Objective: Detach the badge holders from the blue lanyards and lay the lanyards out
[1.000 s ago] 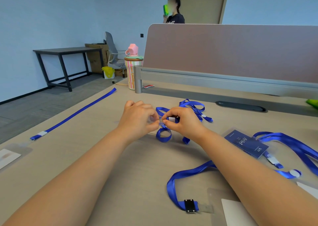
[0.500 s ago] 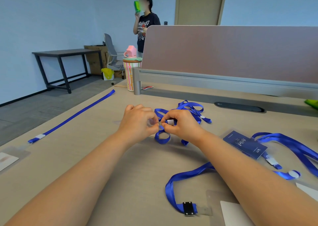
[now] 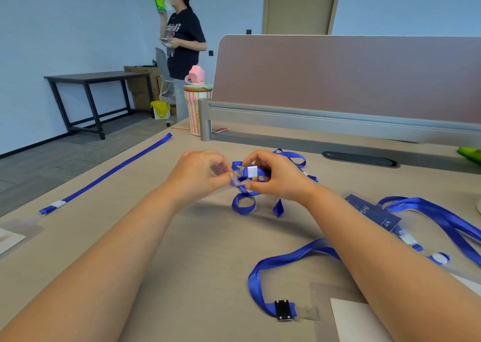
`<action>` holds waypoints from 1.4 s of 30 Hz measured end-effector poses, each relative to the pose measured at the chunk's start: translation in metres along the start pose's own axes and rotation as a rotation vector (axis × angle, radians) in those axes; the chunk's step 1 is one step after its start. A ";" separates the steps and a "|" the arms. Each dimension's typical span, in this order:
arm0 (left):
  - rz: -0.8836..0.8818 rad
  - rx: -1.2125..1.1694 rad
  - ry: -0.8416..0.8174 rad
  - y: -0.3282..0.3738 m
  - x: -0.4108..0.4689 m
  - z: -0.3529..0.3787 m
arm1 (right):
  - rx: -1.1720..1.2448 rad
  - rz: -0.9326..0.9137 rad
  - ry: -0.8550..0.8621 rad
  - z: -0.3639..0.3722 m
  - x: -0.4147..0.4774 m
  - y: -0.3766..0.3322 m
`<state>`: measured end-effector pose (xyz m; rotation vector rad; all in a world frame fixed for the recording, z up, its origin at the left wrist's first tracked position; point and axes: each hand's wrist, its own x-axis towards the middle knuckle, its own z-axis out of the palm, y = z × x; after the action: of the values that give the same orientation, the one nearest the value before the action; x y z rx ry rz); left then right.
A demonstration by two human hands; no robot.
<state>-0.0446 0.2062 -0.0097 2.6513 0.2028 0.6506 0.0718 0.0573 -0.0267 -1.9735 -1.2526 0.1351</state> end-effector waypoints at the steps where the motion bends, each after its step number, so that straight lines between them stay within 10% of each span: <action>1: -0.043 -0.076 -0.001 0.001 0.000 -0.006 | -0.028 0.009 0.007 -0.003 0.001 0.000; 17: -0.321 -0.438 -0.356 0.007 -0.018 -0.070 | -0.758 0.109 0.171 -0.066 0.034 -0.048; 27: -0.422 -0.409 -0.329 -0.010 -0.055 -0.091 | -0.453 -0.023 0.365 -0.059 0.039 -0.097; 33: -0.466 -0.385 -0.291 -0.028 -0.097 -0.121 | -0.527 -0.038 0.089 -0.030 0.057 -0.122; 37: -0.537 -0.329 -0.247 -0.046 -0.125 -0.143 | -0.494 -0.148 0.264 -0.011 0.078 -0.140; 42: -0.635 -0.295 -0.247 -0.084 -0.148 -0.156 | -0.641 -0.155 -0.118 0.034 0.114 -0.149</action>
<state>-0.2522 0.3021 0.0209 2.1733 0.7676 0.1281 0.0060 0.1995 0.0816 -2.4111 -1.6666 -0.2652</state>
